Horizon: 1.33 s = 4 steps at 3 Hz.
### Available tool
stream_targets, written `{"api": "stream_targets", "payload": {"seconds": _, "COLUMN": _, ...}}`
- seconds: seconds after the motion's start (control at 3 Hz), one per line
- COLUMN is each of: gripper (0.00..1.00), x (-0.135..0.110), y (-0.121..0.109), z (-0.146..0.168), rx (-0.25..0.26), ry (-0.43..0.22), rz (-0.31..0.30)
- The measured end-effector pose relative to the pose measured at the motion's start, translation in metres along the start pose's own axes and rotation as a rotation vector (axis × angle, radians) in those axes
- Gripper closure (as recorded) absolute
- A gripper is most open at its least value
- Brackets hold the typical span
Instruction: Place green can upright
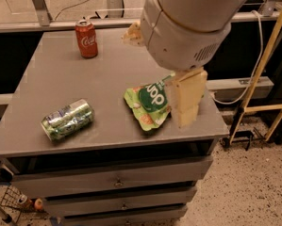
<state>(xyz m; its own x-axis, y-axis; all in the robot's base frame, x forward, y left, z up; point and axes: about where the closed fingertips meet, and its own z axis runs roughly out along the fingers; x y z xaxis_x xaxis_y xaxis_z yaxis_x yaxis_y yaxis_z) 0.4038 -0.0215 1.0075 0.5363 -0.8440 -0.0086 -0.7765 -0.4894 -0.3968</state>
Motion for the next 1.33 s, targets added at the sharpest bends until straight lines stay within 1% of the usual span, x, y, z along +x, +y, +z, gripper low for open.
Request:
{"api": "stream_targets", "payload": {"seconds": 0.33, "gripper": 0.0, "x": -0.001, "y": 0.0, "z": -0.004, "rx": 0.007, "ry": 0.003, "rz": 0.001}}
{"api": "stream_targets", "payload": {"seconds": 0.67, "gripper": 0.0, "x": -0.014, "y": -0.018, "z": -0.002, "rx": 0.001, "ry": 0.005, "rz": -0.065}}
{"api": "stream_targets", "payload": {"seconds": 1.0, "gripper": 0.0, "x": -0.031, "y": -0.051, "z": 0.025, "rx": -0.054, "ry": -0.009, "rz": -0.173}}
{"api": "stream_targets", "payload": {"seconds": 1.33, "gripper": 0.0, "x": -0.044, "y": -0.084, "z": 0.079, "rx": -0.14, "ry": -0.064, "rz": -0.268}}
